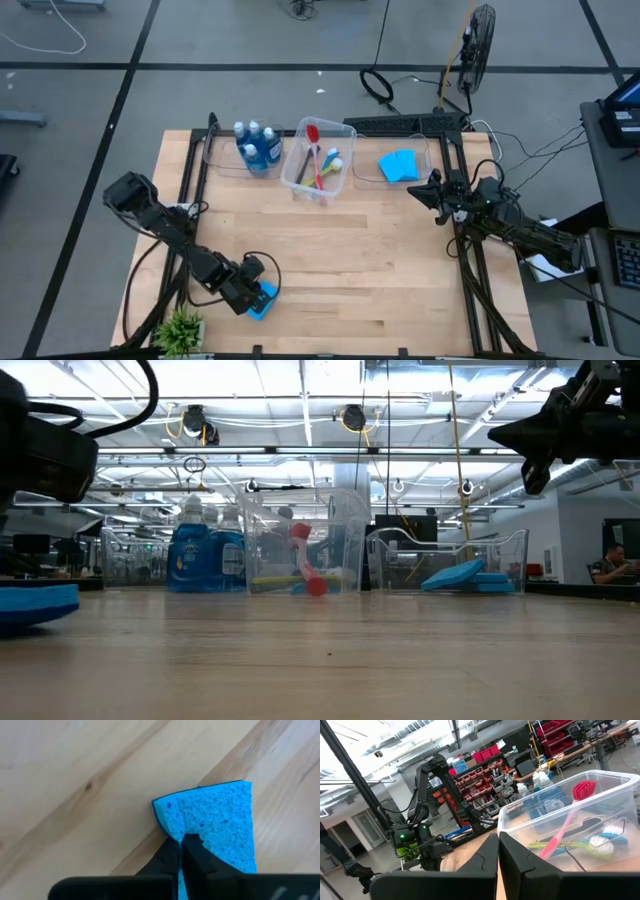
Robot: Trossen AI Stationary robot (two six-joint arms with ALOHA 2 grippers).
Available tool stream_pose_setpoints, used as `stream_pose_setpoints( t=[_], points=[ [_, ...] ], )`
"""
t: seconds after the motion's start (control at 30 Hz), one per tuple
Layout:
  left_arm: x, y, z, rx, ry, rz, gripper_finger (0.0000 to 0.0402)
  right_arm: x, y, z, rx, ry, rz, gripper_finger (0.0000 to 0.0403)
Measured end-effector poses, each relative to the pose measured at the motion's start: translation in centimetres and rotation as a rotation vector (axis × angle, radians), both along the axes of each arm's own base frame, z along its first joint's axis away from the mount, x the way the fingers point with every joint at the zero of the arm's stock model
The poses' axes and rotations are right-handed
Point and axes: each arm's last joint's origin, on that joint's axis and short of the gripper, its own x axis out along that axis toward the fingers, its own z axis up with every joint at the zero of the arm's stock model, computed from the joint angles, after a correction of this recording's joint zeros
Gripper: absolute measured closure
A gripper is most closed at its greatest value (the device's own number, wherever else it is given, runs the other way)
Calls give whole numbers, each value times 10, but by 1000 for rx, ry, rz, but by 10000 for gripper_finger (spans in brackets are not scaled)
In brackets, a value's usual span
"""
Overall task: Pick & Place Kitchen Sink Supplies
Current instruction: Put the blue sponge into the right transparent bin
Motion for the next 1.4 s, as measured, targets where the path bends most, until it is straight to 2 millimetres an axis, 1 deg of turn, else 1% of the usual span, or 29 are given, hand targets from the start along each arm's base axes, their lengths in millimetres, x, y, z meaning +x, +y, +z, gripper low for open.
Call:
stream_pose_setpoints(
  t=[0.37, 0.47, 0.6, 0.73, 0.8, 0.87, 1.0, 1.13, 1.27, 1.4],
  points=[
    [17, 4, 4, -14, -152, 70, 399, 0, 0, 0, 5, 0, 7, 403],
    [26, 6, 9, -18, -226, 73, 400, 0, 0, 0, 54, -7, 14, 403],
    [40, 14, 16, -11, -331, 70, 400, 0, 1, 0, 100, -12, 59, 403],
    [56, 27, 25, 20, -419, 57, 401, 0, 3, 1, 87, -18, 126, 403],
    [65, 35, 31, 57, -441, 42, 401, 0, 4, 2, 97, -29, 132, 403],
    [76, 42, 39, 88, -474, 19, 401, 0, 4, 3, 104, -40, 132, 403],
    [99, 58, 62, 132, -550, -45, 401, -1, 4, 9, 78, -88, 136, 403],
    [120, 76, 85, 211, -619, -84, 401, 1, 3, 10, 71, -99, 135, 403],
    [137, 99, 108, 276, -681, -106, 401, 7, 0, 7, 92, -57, 131, 396],
    [149, 129, 128, 376, -721, -105, 401, 15, -4, 6, 117, -33, 114, 375]
  ],
)
